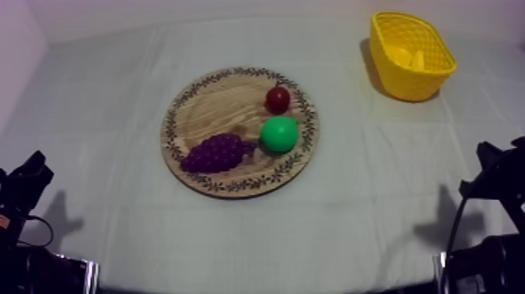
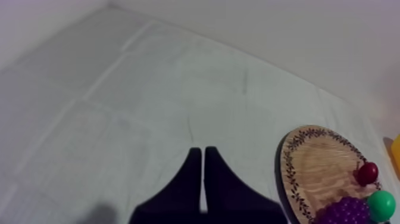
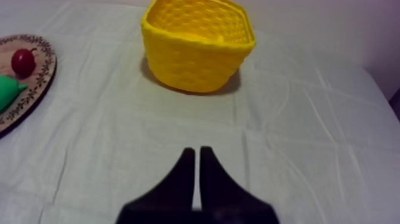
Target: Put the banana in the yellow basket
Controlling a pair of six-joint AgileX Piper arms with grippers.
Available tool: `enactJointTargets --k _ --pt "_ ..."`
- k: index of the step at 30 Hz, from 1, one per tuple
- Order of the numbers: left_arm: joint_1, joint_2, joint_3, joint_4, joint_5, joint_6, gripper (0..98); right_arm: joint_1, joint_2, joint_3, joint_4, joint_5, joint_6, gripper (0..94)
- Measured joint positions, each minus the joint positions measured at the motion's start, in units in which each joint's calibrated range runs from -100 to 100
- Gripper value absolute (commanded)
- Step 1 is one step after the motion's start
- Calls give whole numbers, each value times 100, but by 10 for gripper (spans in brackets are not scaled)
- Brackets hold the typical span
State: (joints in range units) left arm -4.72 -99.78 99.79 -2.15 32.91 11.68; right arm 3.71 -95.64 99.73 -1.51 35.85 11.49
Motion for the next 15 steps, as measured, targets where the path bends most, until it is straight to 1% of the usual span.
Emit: enactJointTargets --k 3,6,15 --pt "0 0 0 0 0 0 1 0 0 0 -1 -9 -8 7" --pt "0 0 0 0 0 0 1 0 0 0 -6 -27 -105 7" --pt "0 0 0 0 0 0 1 0 0 0 -12 -24 -104 7"
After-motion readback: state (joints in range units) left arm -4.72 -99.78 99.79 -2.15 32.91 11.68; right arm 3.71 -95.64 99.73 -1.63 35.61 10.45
